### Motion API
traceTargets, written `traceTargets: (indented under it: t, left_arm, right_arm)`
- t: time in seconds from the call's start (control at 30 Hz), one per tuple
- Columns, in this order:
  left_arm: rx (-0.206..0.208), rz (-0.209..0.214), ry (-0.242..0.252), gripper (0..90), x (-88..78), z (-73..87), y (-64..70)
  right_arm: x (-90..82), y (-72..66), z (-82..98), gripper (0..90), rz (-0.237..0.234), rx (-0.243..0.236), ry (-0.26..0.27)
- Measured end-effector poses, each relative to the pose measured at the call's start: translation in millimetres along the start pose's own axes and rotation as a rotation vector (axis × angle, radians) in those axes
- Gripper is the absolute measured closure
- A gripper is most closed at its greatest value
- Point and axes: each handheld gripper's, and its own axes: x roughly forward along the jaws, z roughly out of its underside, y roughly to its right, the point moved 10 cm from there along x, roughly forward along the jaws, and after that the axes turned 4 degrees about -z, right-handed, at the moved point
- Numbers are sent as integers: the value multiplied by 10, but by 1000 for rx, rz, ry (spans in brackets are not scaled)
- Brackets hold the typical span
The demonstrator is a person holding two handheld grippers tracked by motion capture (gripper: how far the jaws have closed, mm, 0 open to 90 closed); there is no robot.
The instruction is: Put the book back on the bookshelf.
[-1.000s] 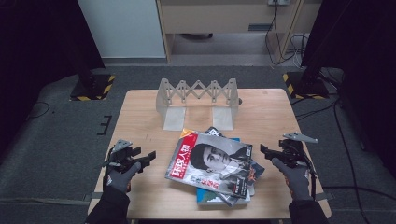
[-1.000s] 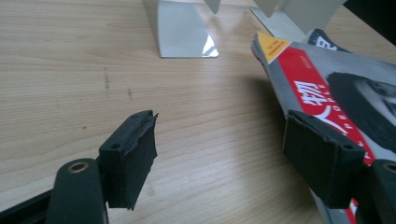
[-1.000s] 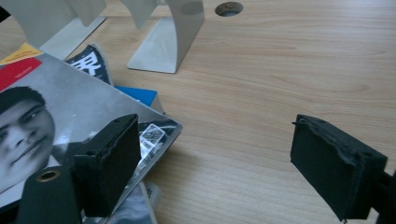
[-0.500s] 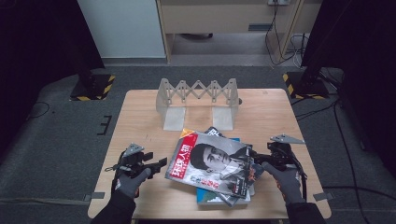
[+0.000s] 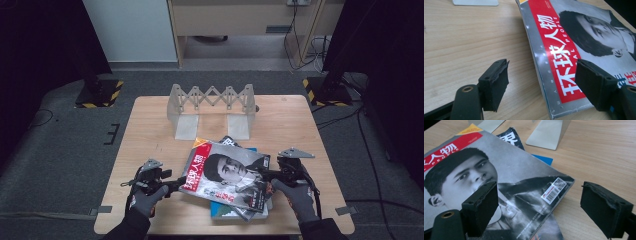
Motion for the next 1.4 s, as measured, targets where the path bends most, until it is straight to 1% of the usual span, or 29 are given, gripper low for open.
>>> traceTargets:
  t: [0.2, 0.23, 0.27, 0.33, 0.4, 0.47, 0.5, 0.6, 0.63, 0.77, 0.83, 0.97, 1.0, 1.1, 1.13, 1.17, 1.3, 1.4]
  left_arm:
    - [10, 7, -21, 241, 39, 53, 53]
    - [10, 10, -25, 241, 51, 63, 64]
    - [16, 12, -38, 234, 74, 88, 76]
    - [19, 13, -42, 226, 85, 96, 79]
    - [18, 24, -57, 215, 117, 120, 88]
    - [19, 25, -64, 205, 132, 133, 89]
    - [15, 35, -76, 199, 160, 158, 103]
    - [-4, 63, -85, 186, 193, 177, 128]
    - [-15, 76, -93, 178, 203, 191, 140]
    - [-37, 114, -111, 155, 244, 220, 161]
    - [-51, 144, -113, 151, 269, 227, 186]
    - [-77, 214, -136, 140, 322, 249, 254]
    - [-90, 234, -142, 145, 325, 251, 276]
    - [-99, 275, -142, 197, 302, 247, 324]
    - [-96, 279, -130, 204, 288, 231, 338]
    - [-83, 284, -120, 206, 265, 212, 340]
    - [-153, 333, -43, 244, 145, 80, 342]
    - [-191, 348, 3, 257, 102, 8, 362]
  right_arm:
    - [49, -104, 77, 148, -12, -27, -20]
    - [49, -104, 77, 148, -12, -27, -20]
    - [72, -145, 103, 147, -18, -37, -28]
    - [96, -178, 134, 145, -20, -49, -42]
    - [116, -197, 152, 144, -20, -63, -51]
    - [123, -206, 157, 144, -20, -62, -53]
    - [136, -208, 167, 143, -19, -68, -59]
    - [150, -199, 188, 142, -17, -71, -65]
    - [153, -195, 193, 142, -15, -67, -67]
    - [172, -197, 219, 142, -23, -59, -78]
    - [188, -202, 238, 140, -24, -63, -88]
    - [204, -213, 248, 137, -30, -57, -92]
    - [208, -208, 249, 135, -31, -61, -90]
    - [216, -206, 255, 134, -33, -56, -88]
    - [219, -204, 258, 134, -33, -60, -87]
    - [221, -208, 261, 132, -34, -55, -87]
    - [227, -204, 270, 125, -35, -47, -86]
    - [233, -202, 274, 119, -36, -38, -81]
